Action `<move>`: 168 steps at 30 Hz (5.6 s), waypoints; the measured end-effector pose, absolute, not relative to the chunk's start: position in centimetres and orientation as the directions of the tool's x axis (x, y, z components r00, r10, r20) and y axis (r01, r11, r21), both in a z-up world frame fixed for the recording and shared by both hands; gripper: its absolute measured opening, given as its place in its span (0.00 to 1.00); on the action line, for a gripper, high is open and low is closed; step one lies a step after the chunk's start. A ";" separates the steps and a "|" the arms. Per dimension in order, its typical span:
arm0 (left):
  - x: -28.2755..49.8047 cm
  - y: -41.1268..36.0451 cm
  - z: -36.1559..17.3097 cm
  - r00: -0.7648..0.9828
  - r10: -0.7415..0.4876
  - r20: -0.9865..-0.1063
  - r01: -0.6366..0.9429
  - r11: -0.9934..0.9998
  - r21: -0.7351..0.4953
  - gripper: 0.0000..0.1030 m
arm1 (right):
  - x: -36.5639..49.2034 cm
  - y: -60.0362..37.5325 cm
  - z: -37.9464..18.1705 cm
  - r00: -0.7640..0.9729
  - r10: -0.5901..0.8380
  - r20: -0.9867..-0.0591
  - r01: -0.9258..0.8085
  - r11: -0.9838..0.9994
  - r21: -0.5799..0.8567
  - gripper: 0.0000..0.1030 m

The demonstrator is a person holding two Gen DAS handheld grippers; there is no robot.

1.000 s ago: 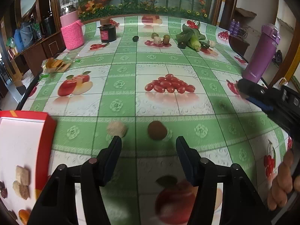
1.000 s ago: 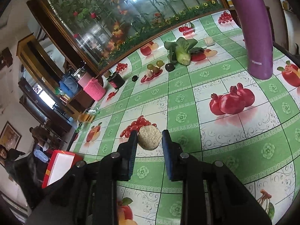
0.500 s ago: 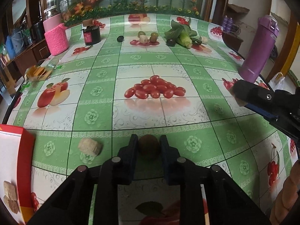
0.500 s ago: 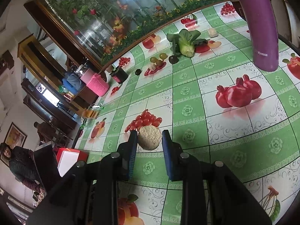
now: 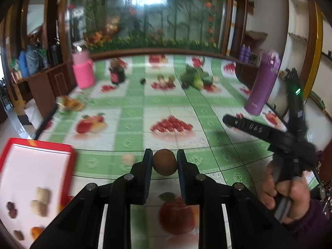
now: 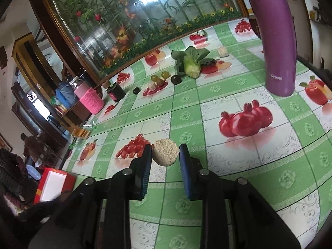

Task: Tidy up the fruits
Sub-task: 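Carry the cake and kiwi into the tray and open both tools, then move both open tools back toward the remaining beige pieces on the table, then grasp a beige cube with the right tool while the left tool grasps a round beige cake, then carry the cube and cake into the tray and open both tools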

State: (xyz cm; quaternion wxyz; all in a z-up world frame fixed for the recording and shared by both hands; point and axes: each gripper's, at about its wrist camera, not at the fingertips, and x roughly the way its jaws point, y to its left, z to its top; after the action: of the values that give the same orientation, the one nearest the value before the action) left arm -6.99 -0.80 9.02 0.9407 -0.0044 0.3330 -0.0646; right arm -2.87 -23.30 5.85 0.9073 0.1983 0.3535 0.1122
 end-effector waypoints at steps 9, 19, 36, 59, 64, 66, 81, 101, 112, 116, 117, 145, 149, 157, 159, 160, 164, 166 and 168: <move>-12.7 8.1 13.3 0.855 0.064 -0.514 -0.067 0.998 0.014 0.22 | -4.7 -19.9 6.0 0.718 0.333 -0.611 -0.042 0.897 0.440 0.28; -15.6 18.8 13.4 0.824 0.321 -0.467 -0.362 0.932 0.002 0.22 | -9.9 0.0 10.8 0.564 0.625 -0.540 -0.447 0.780 0.438 0.28; -16.5 25.0 7.7 0.719 0.370 -0.589 -0.454 0.891 0.005 0.22 | -11.9 12.7 4.7 0.378 0.598 -0.707 -0.533 0.765 0.362 0.28; -16.9 25.5 6.0 0.655 0.380 -0.654 -0.496 0.868 0.007 0.35 | -12.2 12.9 4.9 0.390 0.592 -0.705 -0.545 0.766 0.341 0.31; -17.5 25.1 6.7 0.663 0.389 -0.640 -0.504 0.864 0.004 0.47 | -12.7 12.1 5.5 0.391 0.615 -0.685 -0.546 0.754 0.366 0.40; -17.5 24.8 6.9 0.665 0.393 -0.635 -0.502 0.865 0.010 0.50 | -13.0 11.6 6.1 0.405 0.627 -0.666 -0.547 0.749 0.374 0.40; -18.3 23.2 8.2 0.683 0.396 -0.613 -0.487 0.873 0.022 0.63 | -11.8 -0.1 7.8 0.566 0.557 -0.608 -0.415 0.830 0.374 0.40; -16.7 15.4 7.6 0.732 0.228 -0.643 -0.273 0.961 0.030 0.67 | -9.0 -7.6 4.4 0.573 0.460 -0.678 -0.321 0.887 0.331 0.40; -15.9 12.1 7.8 0.739 0.122 -0.662 -0.132 0.991 0.036 0.67 | -4.3 -4.3 3.3 0.573 0.389 -0.721 -0.324 0.916 0.237 0.40; -14.9 10.8 7.1 0.719 0.094 -0.688 -0.106 0.994 0.025 0.67 | -3.4 -4.0 2.4 0.540 0.396 -0.742 -0.332 0.911 0.245 0.40; -14.7 10.3 7.0 0.715 0.095 -0.693 -0.103 0.994 0.030 0.67 | -3.3 -3.9 2.3 0.533 0.399 -0.746 -0.338 0.909 0.245 0.40; -7.6 6.5 2.2 0.585 0.041 -0.810 -0.015 0.999 0.040 0.36 | -2.4 -8.7 4.6 0.566 0.464 -0.682 -0.253 0.885 0.391 0.27; -7.2 6.6 1.8 0.579 0.045 -0.814 -0.028 0.999 0.035 0.36 | -2.4 -8.6 4.5 0.563 0.463 -0.685 -0.252 0.885 0.391 0.27; -6.5 6.9 1.5 0.582 0.045 -0.812 -0.068 0.998 0.007 0.24 | -2.3 -8.5 4.3 0.558 0.463 -0.689 -0.254 0.885 0.390 0.27; -6.5 6.7 1.5 0.586 0.049 -0.809 -0.067 0.998 0.013 0.20 | -2.2 -8.5 4.2 0.558 0.461 -0.690 -0.254 0.886 0.387 0.27; -6.5 6.6 1.5 0.587 0.052 -0.808 -0.068 0.998 0.015 0.20 | -2.2 -8.5 4.3 0.558 0.461 -0.690 -0.254 0.886 0.387 0.27; -7.1 6.4 2.0 0.605 0.030 -0.796 -0.064 0.998 -0.011 0.20 | -2.2 -8.5 4.3 0.564 0.463 -0.684 -0.258 0.886 0.387 0.27; -7.6 6.2 2.5 0.621 0.036 -0.783 -0.058 0.998 -0.001 0.20 | -2.3 -8.4 4.4 0.570 0.472 -0.673 -0.269 0.881 0.390 0.27; -8.1 6.2 3.3 0.640 0.048 -0.767 -0.066 0.998 0.008 0.20 | -2.6 -8.4 4.6 0.571 0.497 -0.653 -0.292 0.867 0.404 0.27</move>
State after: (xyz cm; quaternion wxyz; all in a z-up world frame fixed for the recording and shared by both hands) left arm -8.13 6.23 3.30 0.9055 -0.0101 0.4231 0.0315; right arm -2.57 -8.36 4.61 0.8771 0.1267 0.4050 0.2250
